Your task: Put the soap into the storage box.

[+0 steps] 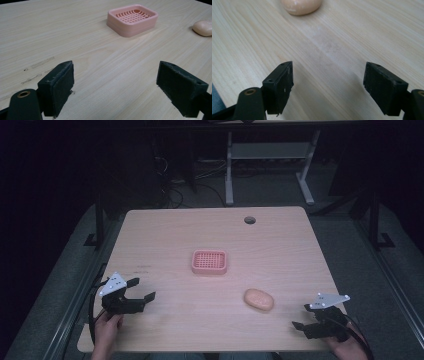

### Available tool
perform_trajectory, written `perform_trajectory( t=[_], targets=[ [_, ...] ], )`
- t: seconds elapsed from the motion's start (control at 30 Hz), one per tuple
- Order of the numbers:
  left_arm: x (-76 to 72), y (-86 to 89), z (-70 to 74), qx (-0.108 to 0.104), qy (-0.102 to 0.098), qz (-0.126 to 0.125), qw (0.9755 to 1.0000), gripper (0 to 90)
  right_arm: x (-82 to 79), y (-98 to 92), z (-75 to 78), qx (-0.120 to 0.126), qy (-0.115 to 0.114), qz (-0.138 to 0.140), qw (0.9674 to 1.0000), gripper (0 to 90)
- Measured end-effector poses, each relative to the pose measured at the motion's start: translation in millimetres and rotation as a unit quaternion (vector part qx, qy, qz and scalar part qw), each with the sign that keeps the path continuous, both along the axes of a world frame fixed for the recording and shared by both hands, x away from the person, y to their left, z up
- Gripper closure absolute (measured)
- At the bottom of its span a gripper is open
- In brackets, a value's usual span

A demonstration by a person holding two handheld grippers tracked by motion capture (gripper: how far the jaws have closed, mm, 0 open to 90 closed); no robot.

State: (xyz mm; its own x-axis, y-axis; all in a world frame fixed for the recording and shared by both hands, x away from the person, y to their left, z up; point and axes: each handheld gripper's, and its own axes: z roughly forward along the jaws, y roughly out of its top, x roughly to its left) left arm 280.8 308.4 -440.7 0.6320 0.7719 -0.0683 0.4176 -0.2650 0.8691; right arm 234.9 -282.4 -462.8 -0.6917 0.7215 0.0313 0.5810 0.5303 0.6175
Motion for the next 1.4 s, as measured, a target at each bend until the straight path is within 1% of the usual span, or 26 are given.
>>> perform_trajectory(
  t=[0.07,0.13,0.23,0.27,0.37,0.4,0.57,0.63,0.7,0.8,1.0,1.03,1.17,1.3,1.4],
  targets=[
    [-0.4,1.1,0.7,0.003,-0.003,-0.002,1.0000,14.3,0.5,1.8,0.5,0.004,0.002,0.004,1.0000,23.6],
    [-1.2,1.4,0.8,-0.001,-0.003,0.001,1.0000,14.3,1.4,3.6,1.8,-0.001,0.002,0.010,0.9999,23.5],
    [-1.1,2.9,1.0,0.002,-0.006,0.001,1.0000,14.3,2.7,7.3,3.7,-0.007,0.008,0.013,0.9999,23.5],
    [-1.1,3.7,0.9,-0.001,-0.004,0.005,1.0000,14.3,5.1,11.0,5.3,-0.015,0.006,0.019,0.9997,23.5],
    [-1.0,4.7,0.8,-0.002,-0.003,0.007,1.0000,14.3,8.8,14.8,7.2,-0.015,0.010,0.025,0.9995,23.5],
    [-1.0,5.0,0.8,-0.003,-0.004,0.007,1.0000,14.3,11.7,19.6,10.0,-0.023,0.011,0.031,0.9992,23.5],
    [-1.5,4.9,1.2,-0.002,-0.005,0.007,1.0000,14.3,19.7,29.8,19.2,-0.030,0.009,0.050,0.9983,23.1],
    [-1.2,5.0,1.4,0.001,-0.005,0.005,1.0000,14.3,21.6,32.8,21.6,-0.035,0.011,0.054,0.9979,23.1],
    [-1.4,5.0,1.3,0.000,-0.005,0.007,1.0000,14.3,24.4,35.4,23.9,-0.038,0.014,0.061,0.9973,23.1],
    [-0.9,6.2,1.3,-0.002,-0.006,0.008,0.9999,14.3,27.5,38.8,26.5,-0.042,0.021,0.067,0.9966,23.1],
    [-0.8,8.9,1.6,-0.006,-0.005,0.014,0.9999,14.3,32.7,45.2,33.3,-0.050,0.022,0.077,0.9955,23.1],
    [-0.9,8.7,1.5,-0.006,-0.005,0.015,0.9999,14.3,34.0,45.9,34.2,-0.051,0.020,0.079,0.9953,23.1],
    [-1.0,8.0,1.5,-0.003,-0.006,0.011,0.9999,14.3,39.5,50.1,37.4,-0.056,0.024,0.086,0.9944,22.4],
    [-0.6,7.6,1.2,-0.004,-0.005,0.012,0.9999,14.3,45.2,55.8,40.3,-0.060,0.028,0.095,0.9933,22.3],
    [-0.5,8.1,1.3,-0.002,-0.005,0.011,0.9999,14.3,47.5,58.9,41.7,-0.061,0.027,0.098,0.9929,22.0]
  ],
)
